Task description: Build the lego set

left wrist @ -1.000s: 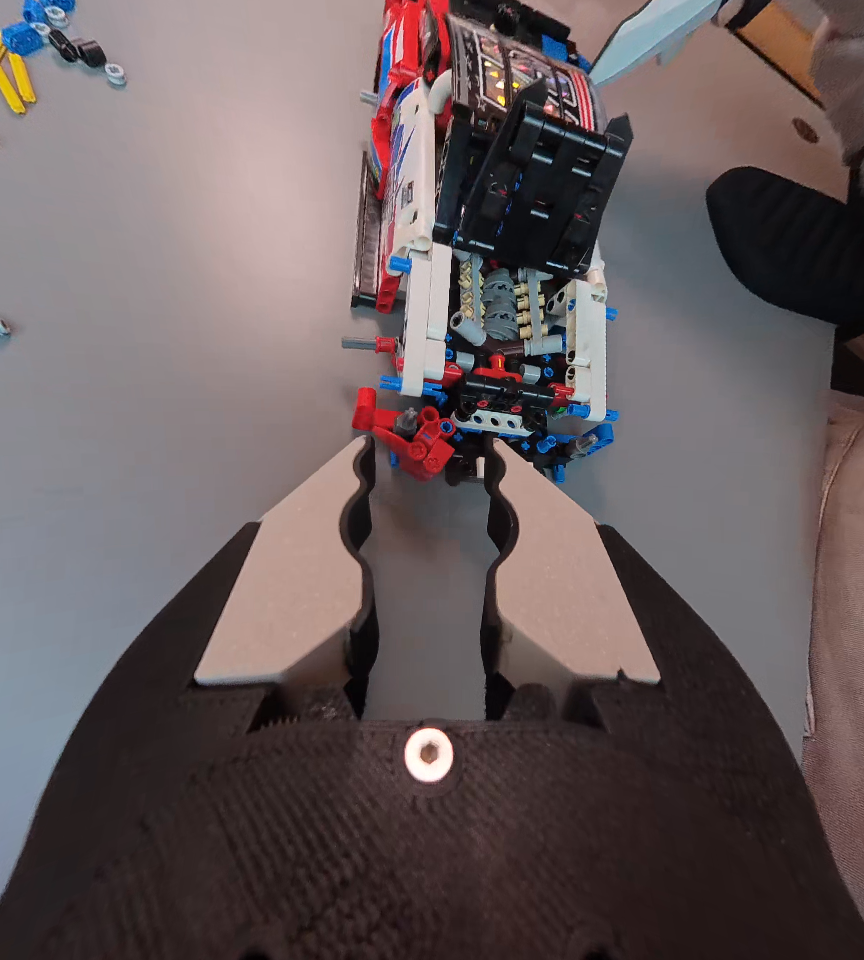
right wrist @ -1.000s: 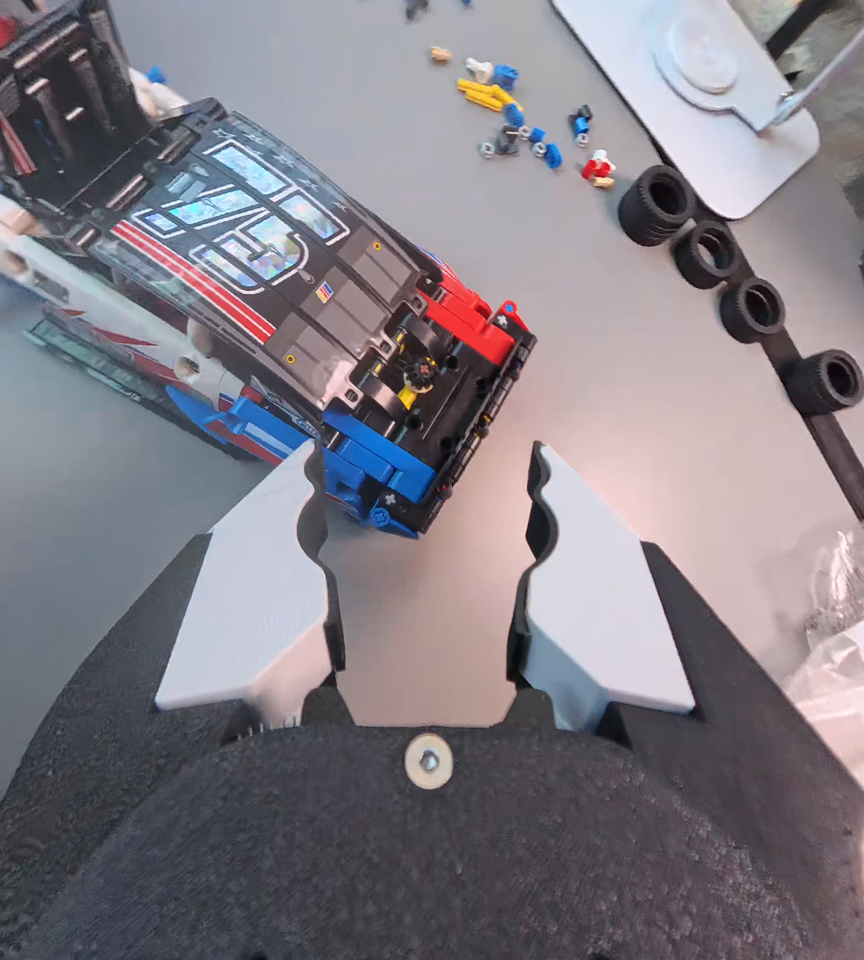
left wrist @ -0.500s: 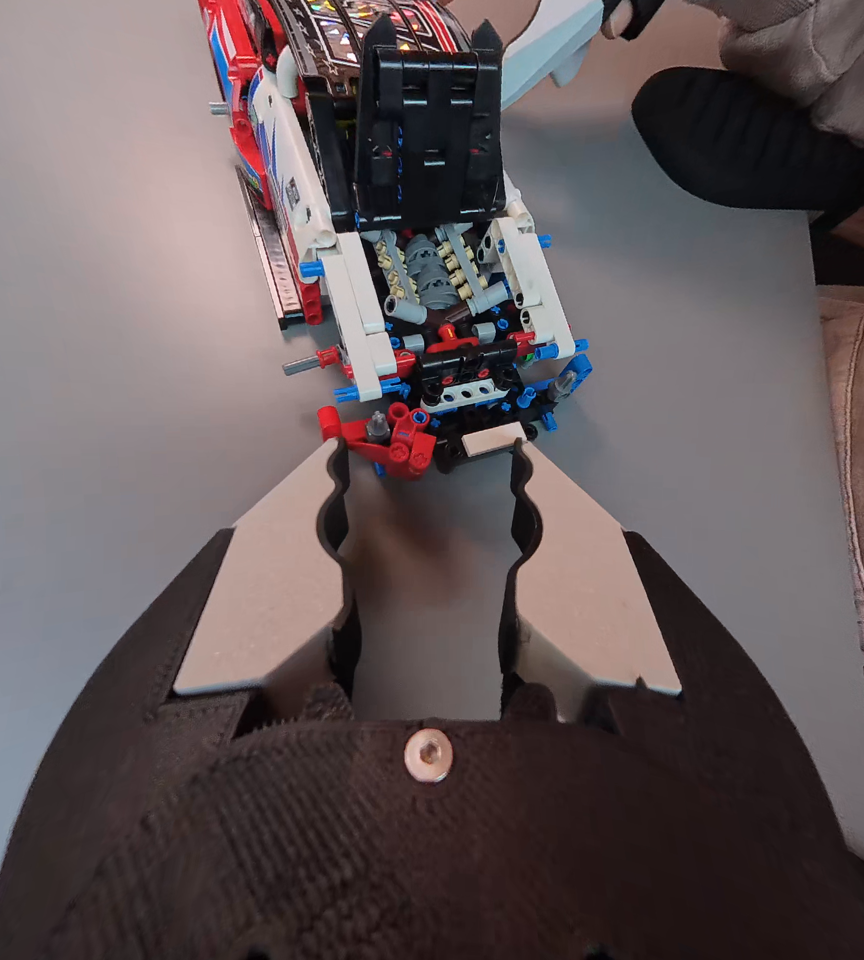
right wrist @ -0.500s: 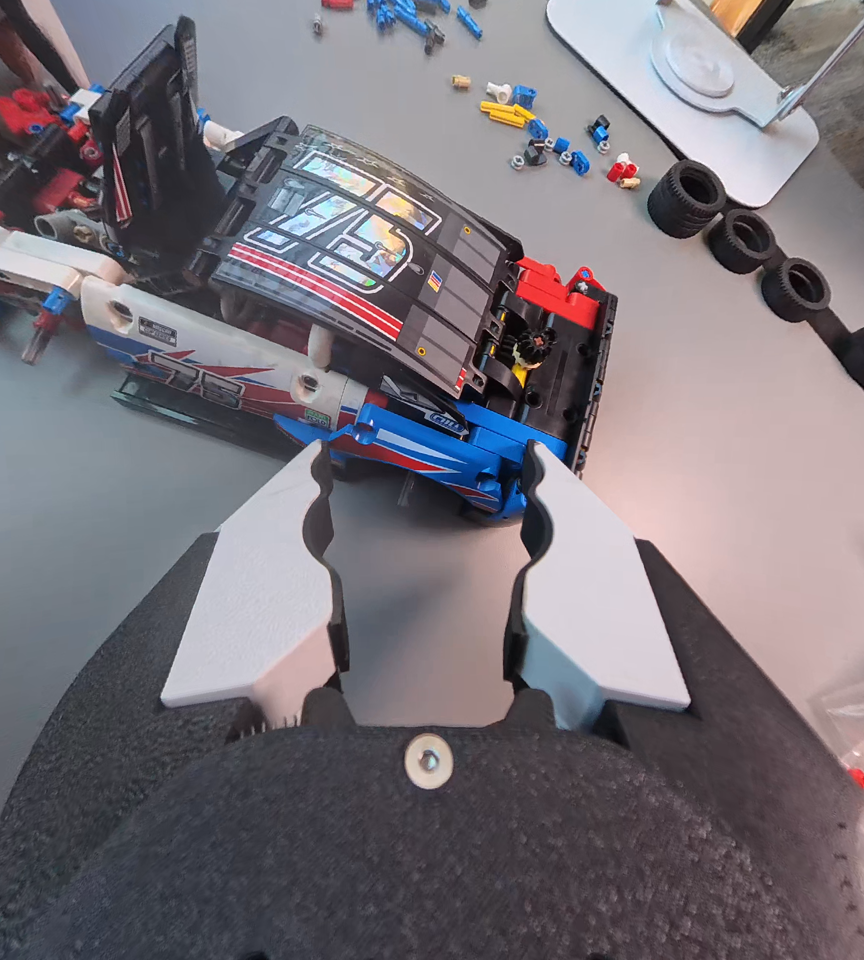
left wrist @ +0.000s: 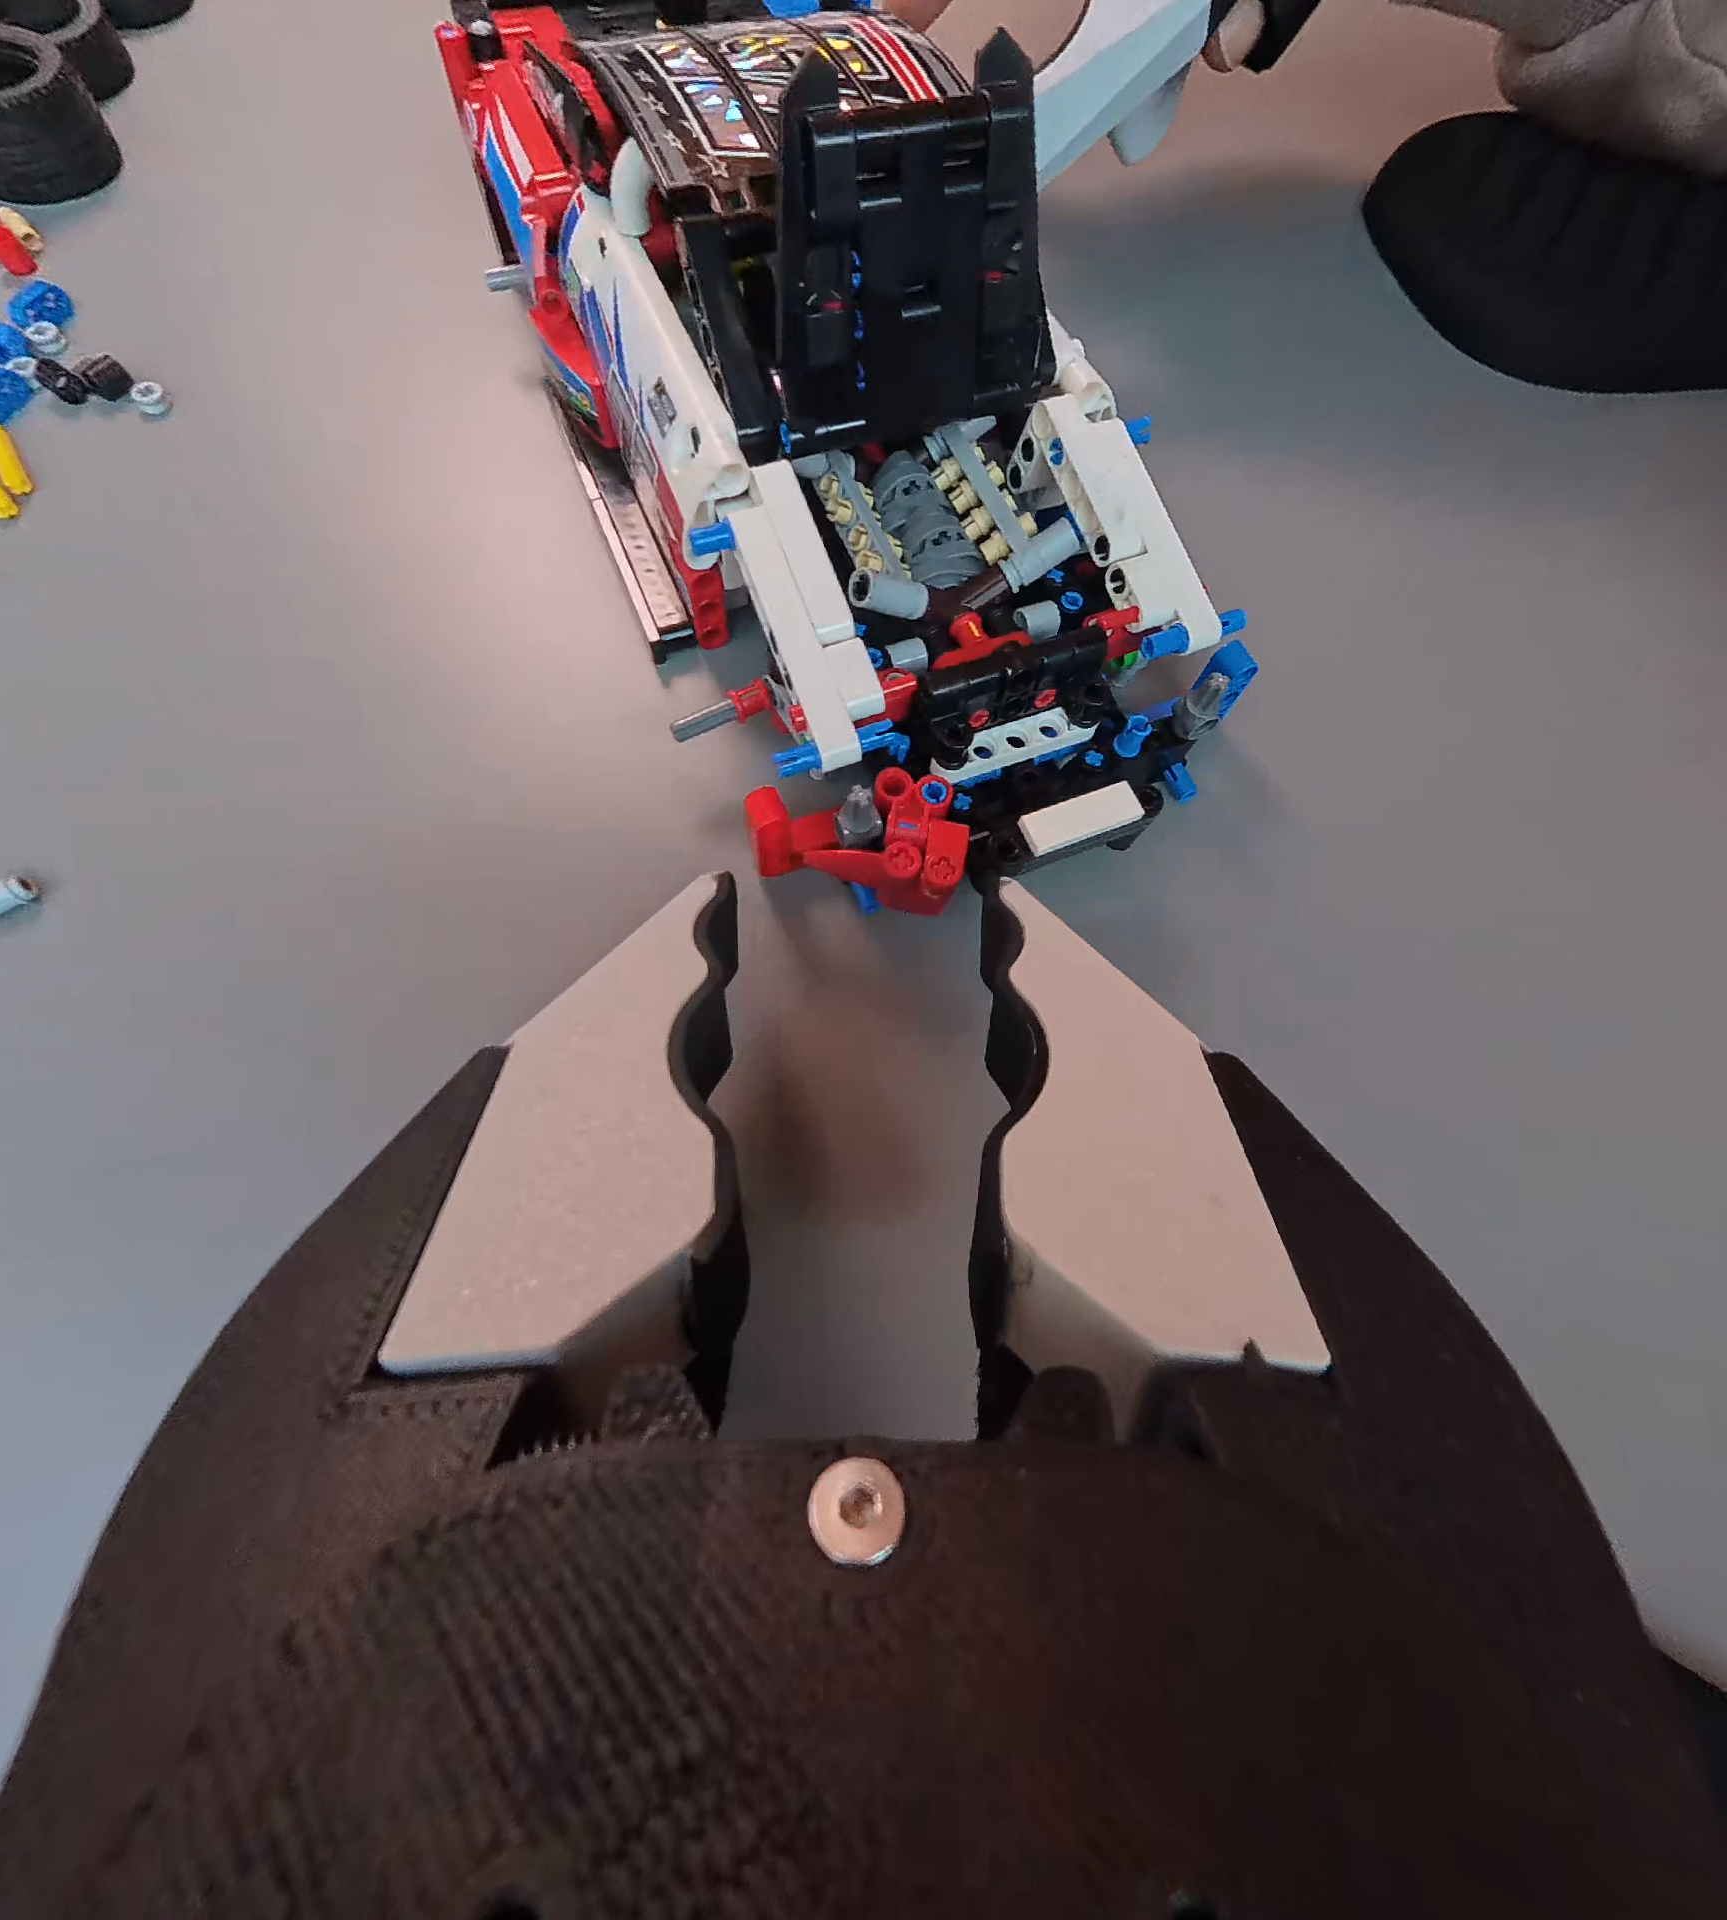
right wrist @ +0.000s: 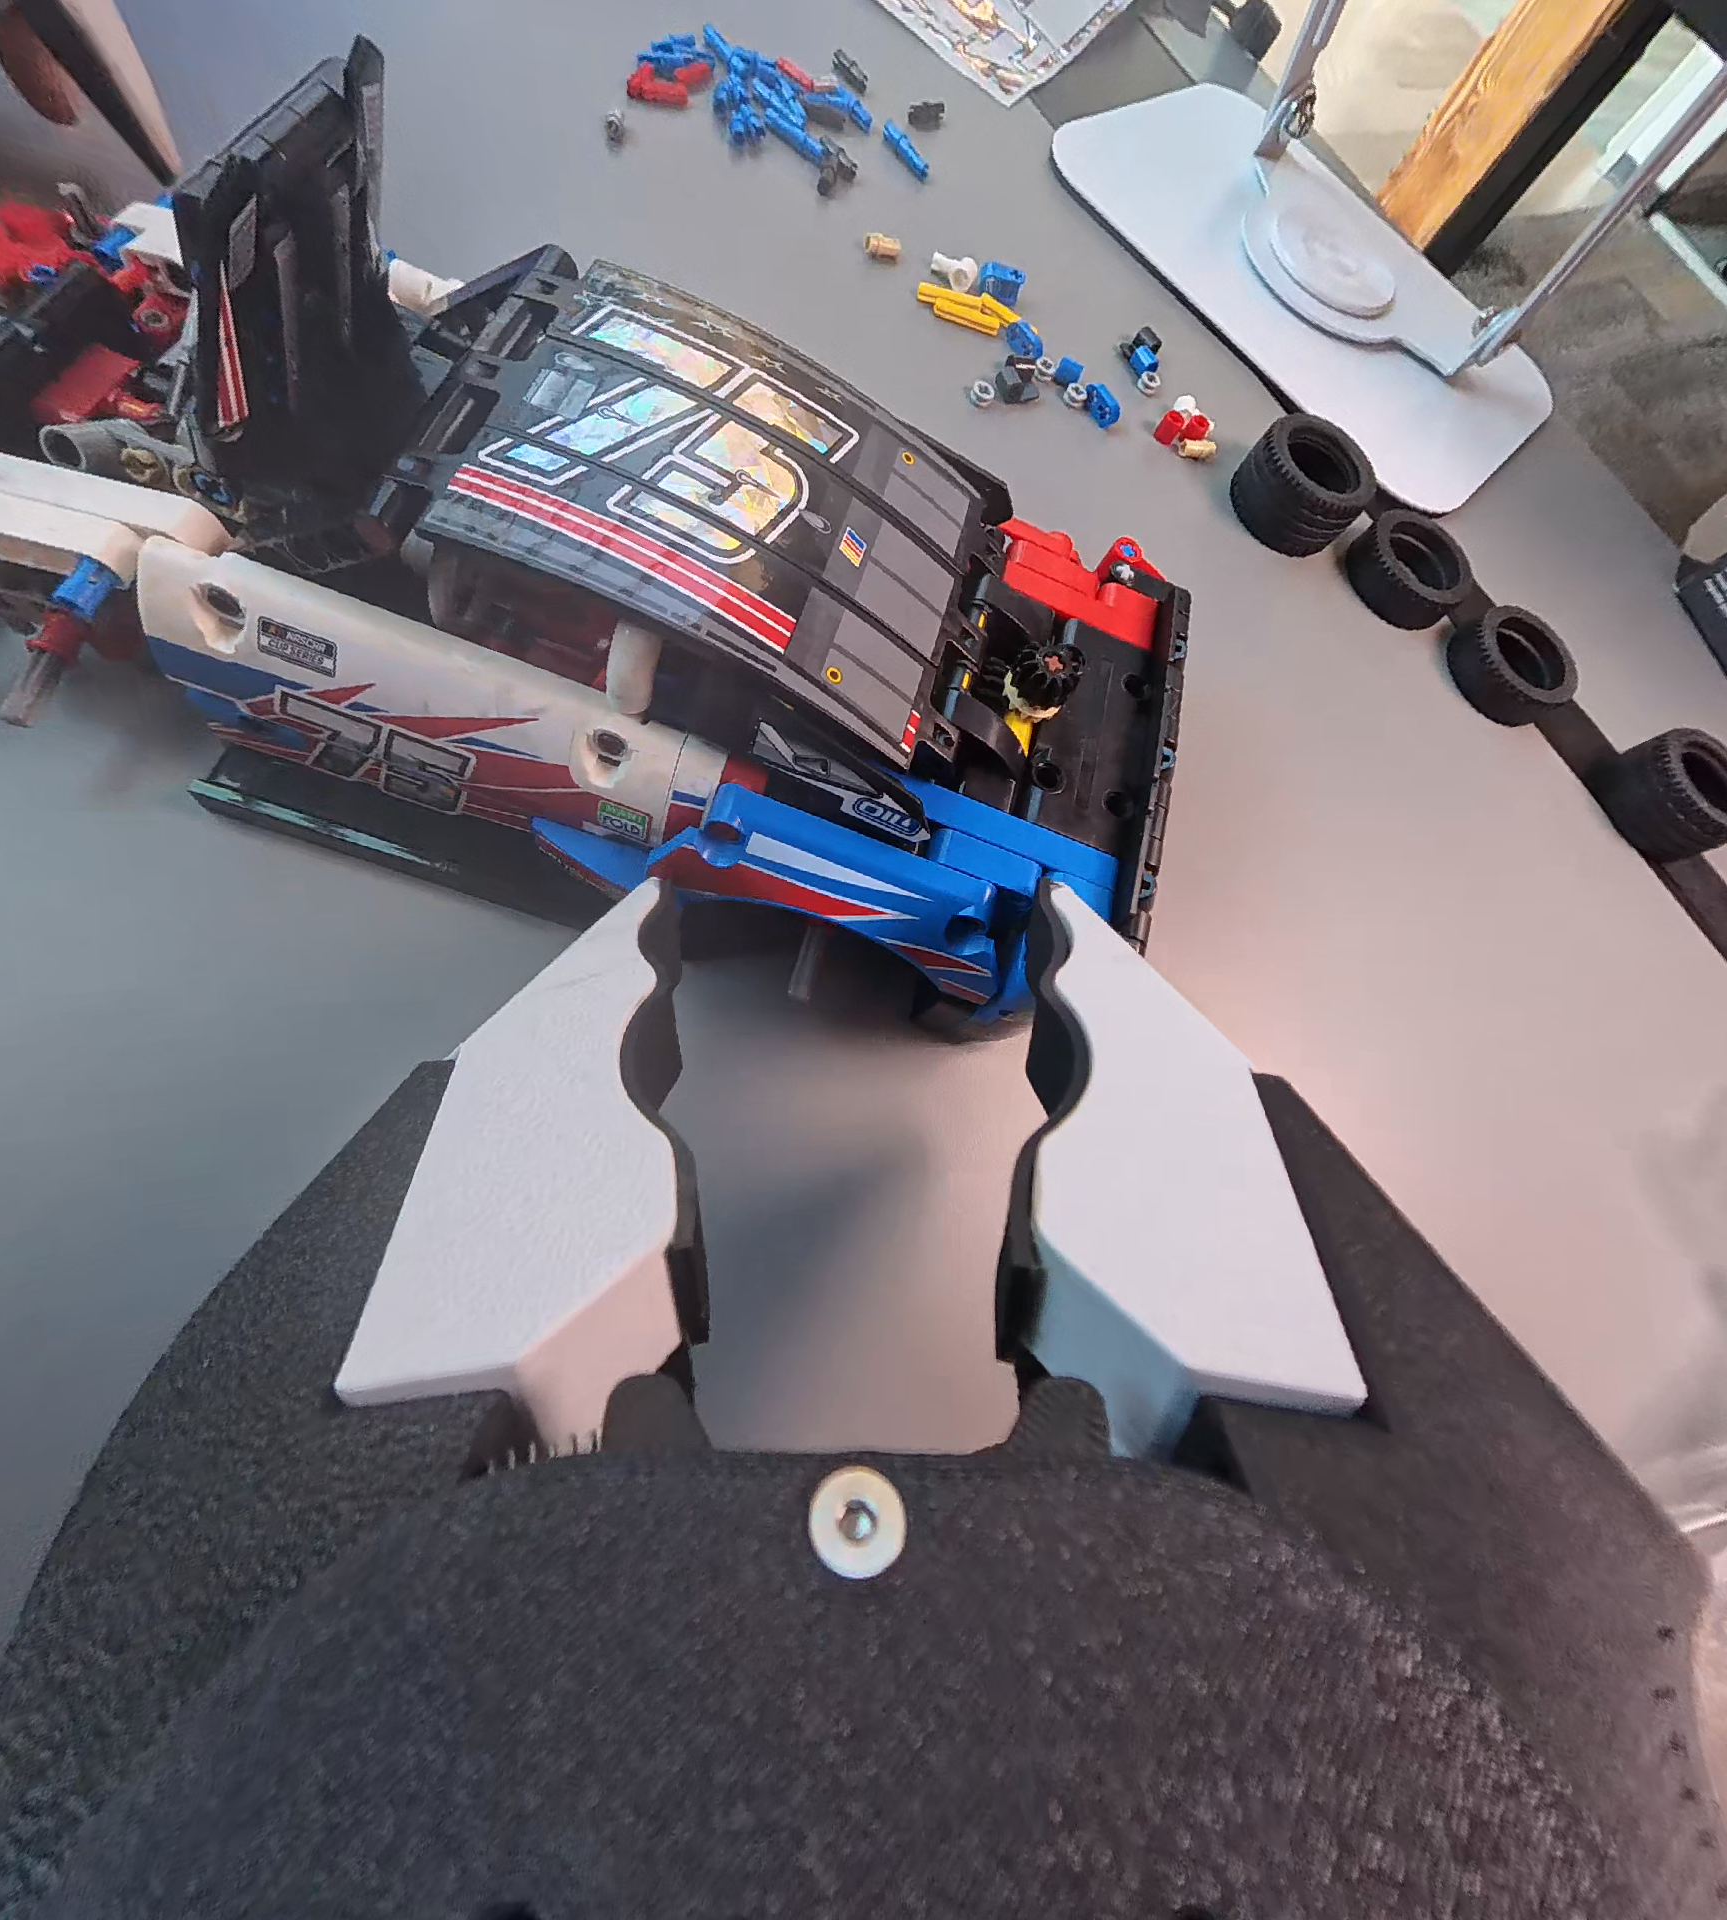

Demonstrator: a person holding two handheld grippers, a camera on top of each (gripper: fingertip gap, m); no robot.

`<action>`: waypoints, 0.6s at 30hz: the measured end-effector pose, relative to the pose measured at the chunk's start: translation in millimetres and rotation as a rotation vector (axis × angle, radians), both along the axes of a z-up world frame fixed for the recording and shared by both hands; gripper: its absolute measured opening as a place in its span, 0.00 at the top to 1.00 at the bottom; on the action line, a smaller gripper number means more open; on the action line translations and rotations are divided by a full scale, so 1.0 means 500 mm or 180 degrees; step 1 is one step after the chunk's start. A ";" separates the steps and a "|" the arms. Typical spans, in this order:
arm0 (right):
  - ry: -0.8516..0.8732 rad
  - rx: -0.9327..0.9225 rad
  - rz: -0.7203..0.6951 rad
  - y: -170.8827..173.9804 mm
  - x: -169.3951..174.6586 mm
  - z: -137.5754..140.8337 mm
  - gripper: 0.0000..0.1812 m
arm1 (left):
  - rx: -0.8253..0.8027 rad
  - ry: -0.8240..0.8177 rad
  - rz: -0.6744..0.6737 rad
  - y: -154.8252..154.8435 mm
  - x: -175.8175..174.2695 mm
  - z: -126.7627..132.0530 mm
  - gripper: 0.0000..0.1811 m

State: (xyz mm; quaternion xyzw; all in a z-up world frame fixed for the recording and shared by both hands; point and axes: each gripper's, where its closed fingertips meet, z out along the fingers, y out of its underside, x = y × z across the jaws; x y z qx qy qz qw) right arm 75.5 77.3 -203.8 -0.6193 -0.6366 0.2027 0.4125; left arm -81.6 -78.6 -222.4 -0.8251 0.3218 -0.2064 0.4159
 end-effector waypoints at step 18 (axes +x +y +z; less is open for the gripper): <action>0.0783 -0.0453 -0.0689 0.090 -0.009 0.038 0.69 | 0.0104 0.0200 -0.0129 0.066 0.067 -0.016 0.76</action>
